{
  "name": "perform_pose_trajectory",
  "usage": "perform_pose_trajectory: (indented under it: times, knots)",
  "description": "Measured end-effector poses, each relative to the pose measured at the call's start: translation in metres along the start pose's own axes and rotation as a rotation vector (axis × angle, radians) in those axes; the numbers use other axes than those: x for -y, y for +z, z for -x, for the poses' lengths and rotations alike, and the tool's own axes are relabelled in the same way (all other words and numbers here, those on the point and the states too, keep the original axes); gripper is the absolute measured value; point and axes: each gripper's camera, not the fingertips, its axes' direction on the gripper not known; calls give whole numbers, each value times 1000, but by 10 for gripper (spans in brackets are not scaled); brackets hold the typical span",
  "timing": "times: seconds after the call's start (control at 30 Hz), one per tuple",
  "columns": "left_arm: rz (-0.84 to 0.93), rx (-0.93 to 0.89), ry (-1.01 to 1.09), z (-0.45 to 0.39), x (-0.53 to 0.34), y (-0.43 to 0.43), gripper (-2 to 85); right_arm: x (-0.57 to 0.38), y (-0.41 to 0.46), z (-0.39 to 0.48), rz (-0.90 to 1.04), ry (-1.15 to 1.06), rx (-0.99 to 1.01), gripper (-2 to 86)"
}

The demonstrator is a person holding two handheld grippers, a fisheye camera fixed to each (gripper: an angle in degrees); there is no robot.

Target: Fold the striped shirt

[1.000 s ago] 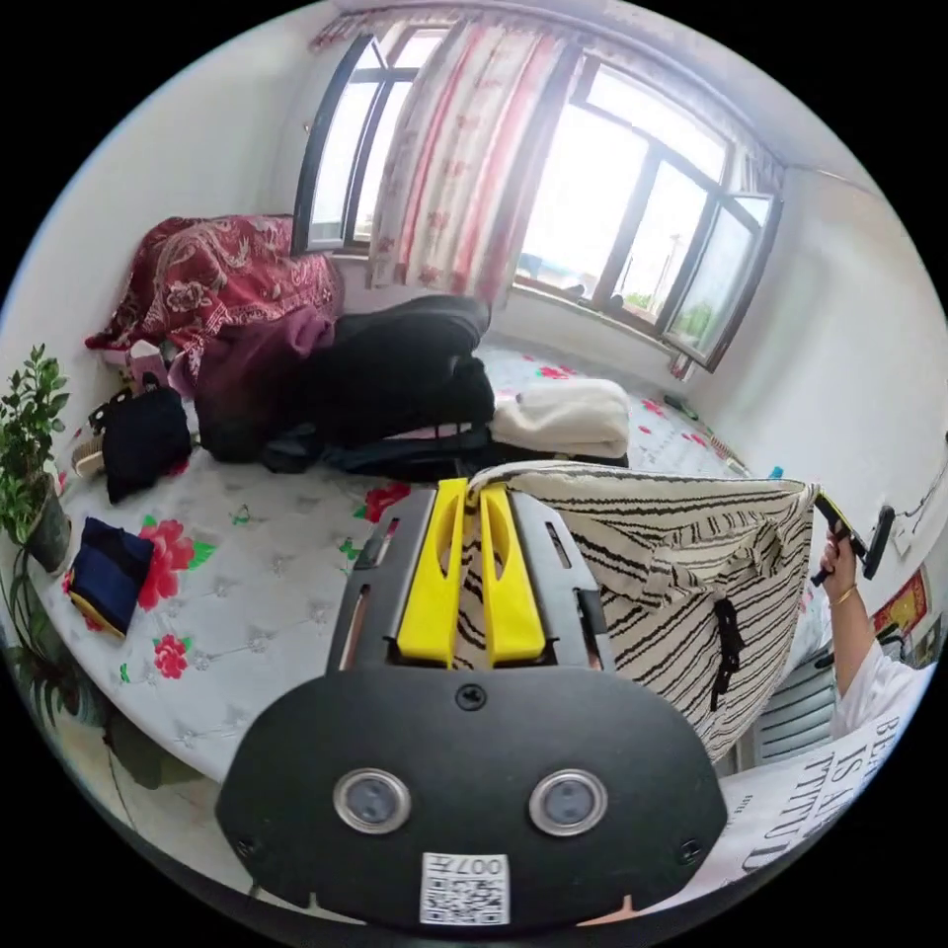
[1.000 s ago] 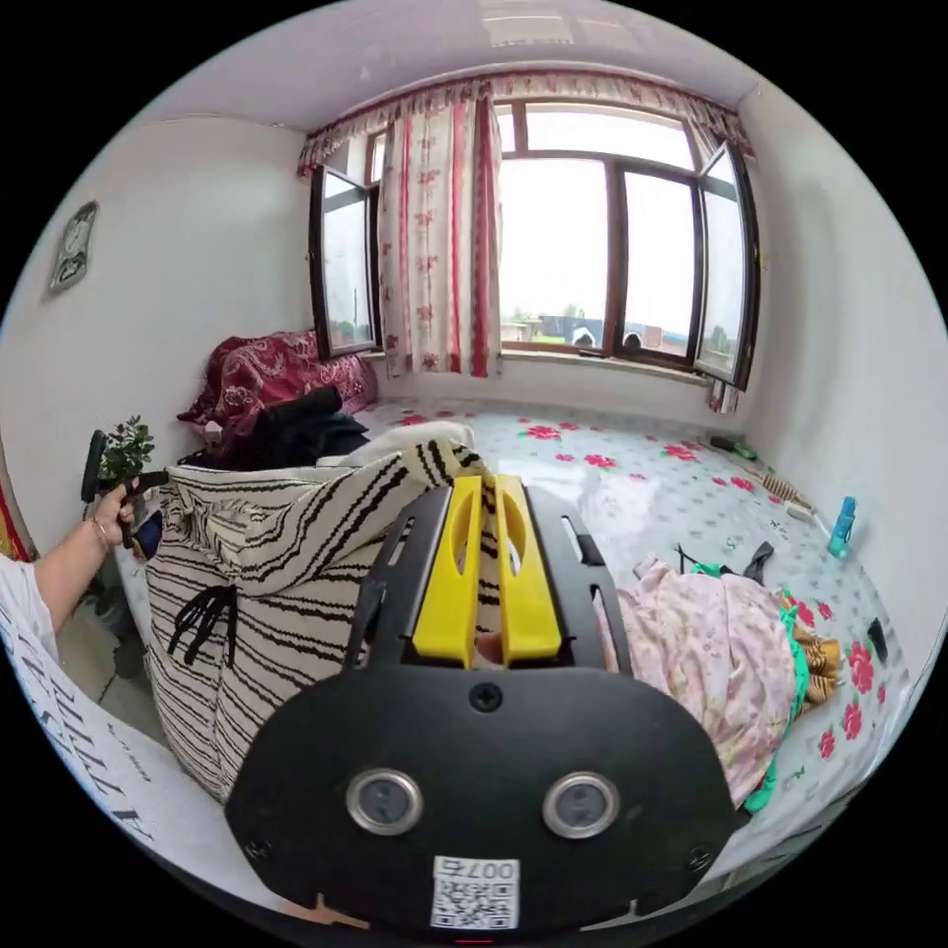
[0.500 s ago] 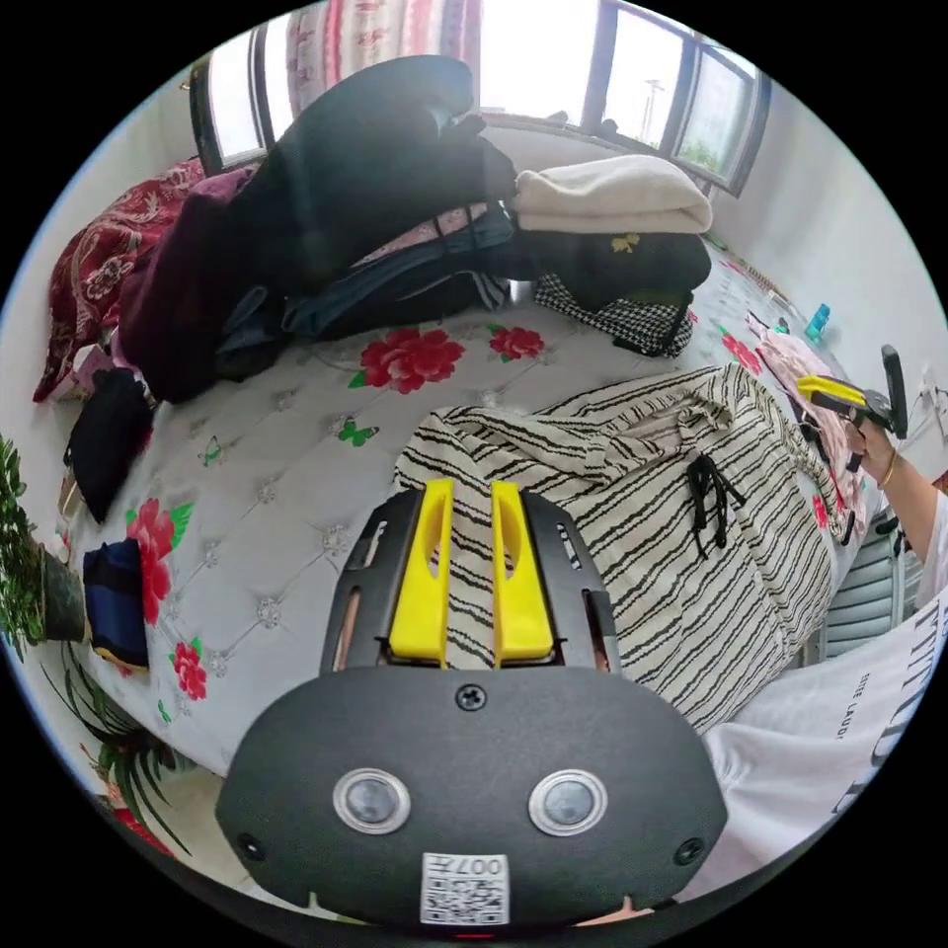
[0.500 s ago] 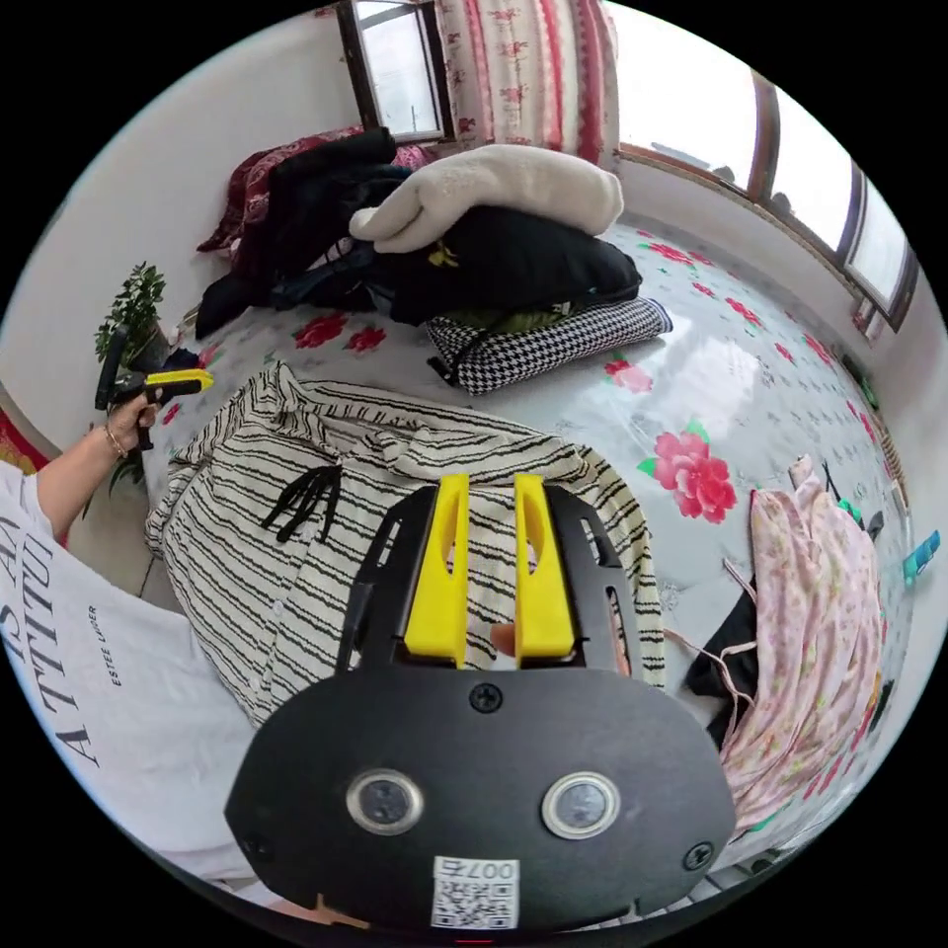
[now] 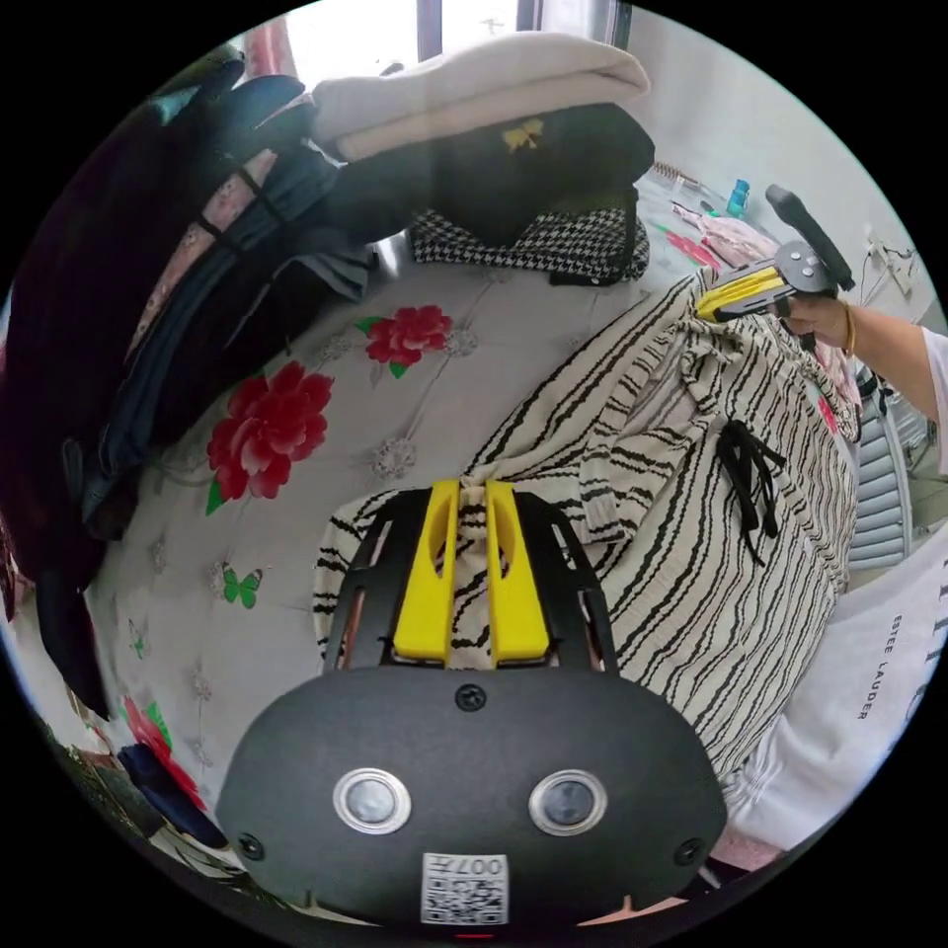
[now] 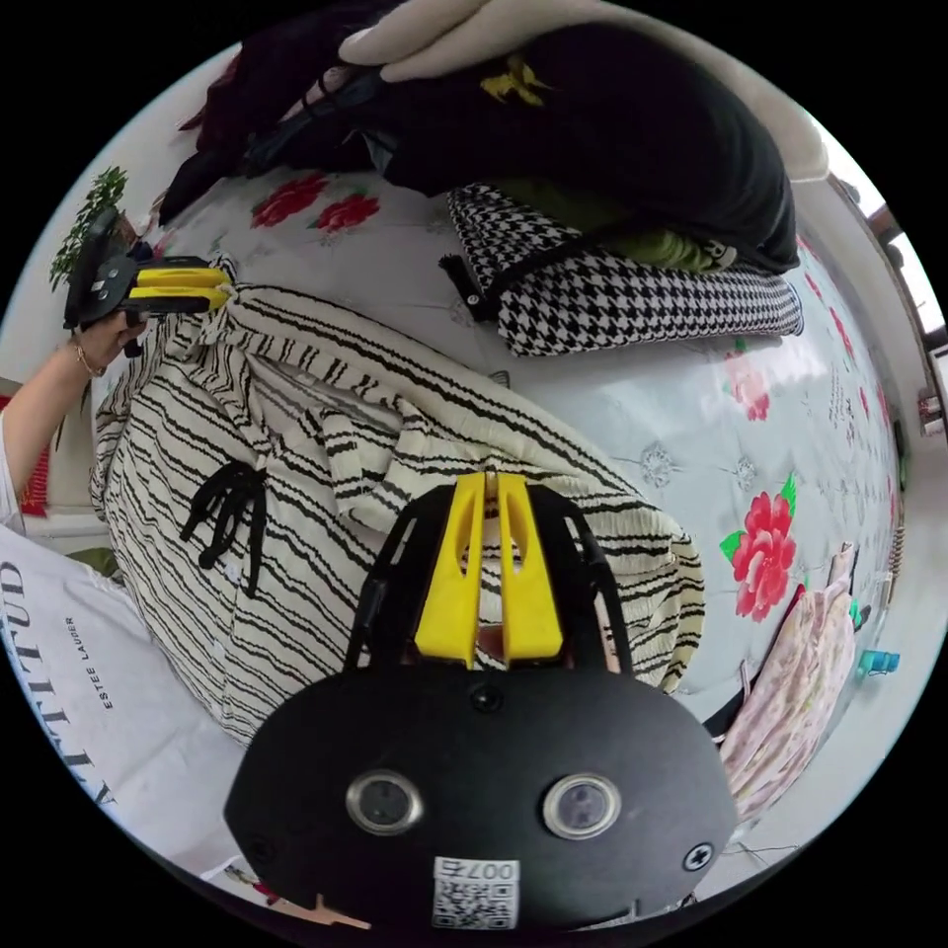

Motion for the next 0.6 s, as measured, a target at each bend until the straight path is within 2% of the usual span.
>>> perform_pose_trajectory:
  times: [0.1,0.3,0.47,0.53,0.6]
  knots:
    - [-1,-64,-42,21,7,-6,26,8,-15,-12,-22,16,8,2]
    - [-155,-300,-270,87,11,-42,12,17,-70,-50,-243,80,-7,-1]
    - [-115,-553,-749,160,-1,5,16,31,-44,-96,-206,283,113,3]
    - [-124,-578,-807,168,-3,18,21,34,-31,-106,-178,335,162,7]
    - [-113,-509,-806,166,-2,17,28,30,-32,-113,-203,370,182,15]
